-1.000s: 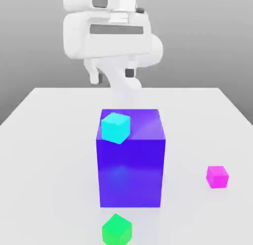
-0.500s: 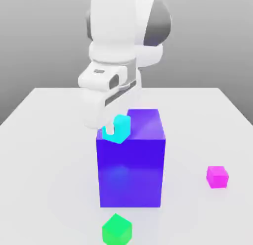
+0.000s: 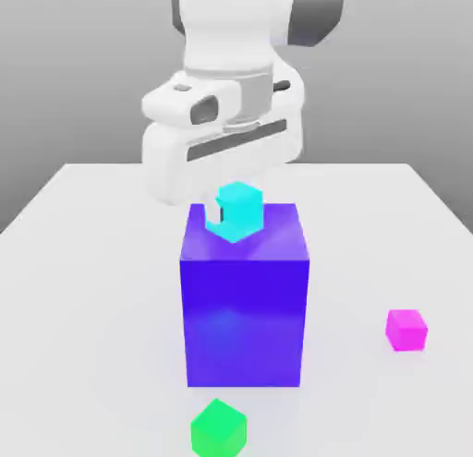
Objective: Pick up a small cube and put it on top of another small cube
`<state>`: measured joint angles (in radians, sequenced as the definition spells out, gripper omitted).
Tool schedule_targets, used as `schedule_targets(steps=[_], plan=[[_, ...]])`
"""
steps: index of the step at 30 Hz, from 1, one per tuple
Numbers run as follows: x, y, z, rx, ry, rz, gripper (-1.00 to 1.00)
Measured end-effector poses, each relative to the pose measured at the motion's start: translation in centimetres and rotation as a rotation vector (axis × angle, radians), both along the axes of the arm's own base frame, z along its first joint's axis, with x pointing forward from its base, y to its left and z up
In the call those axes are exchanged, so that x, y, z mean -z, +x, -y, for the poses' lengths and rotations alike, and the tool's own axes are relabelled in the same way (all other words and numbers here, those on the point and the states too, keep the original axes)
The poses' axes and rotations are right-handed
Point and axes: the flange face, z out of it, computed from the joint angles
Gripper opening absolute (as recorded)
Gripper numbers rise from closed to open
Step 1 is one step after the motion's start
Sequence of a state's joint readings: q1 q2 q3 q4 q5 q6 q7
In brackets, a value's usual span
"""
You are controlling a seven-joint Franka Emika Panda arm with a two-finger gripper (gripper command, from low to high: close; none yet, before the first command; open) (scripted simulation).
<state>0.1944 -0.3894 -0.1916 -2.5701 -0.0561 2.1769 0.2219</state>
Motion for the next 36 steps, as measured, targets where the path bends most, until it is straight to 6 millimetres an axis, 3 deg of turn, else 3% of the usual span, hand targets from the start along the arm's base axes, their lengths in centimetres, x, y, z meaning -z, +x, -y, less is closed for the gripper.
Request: schedule_targets(steps=[18, 36], plan=[[4.8, 5.4, -4.5, 0.788, 0.006, -0.033, -1.0], [11.2, 9.6, -9.4, 1.578, -0.013, -0.049, -1.0]])
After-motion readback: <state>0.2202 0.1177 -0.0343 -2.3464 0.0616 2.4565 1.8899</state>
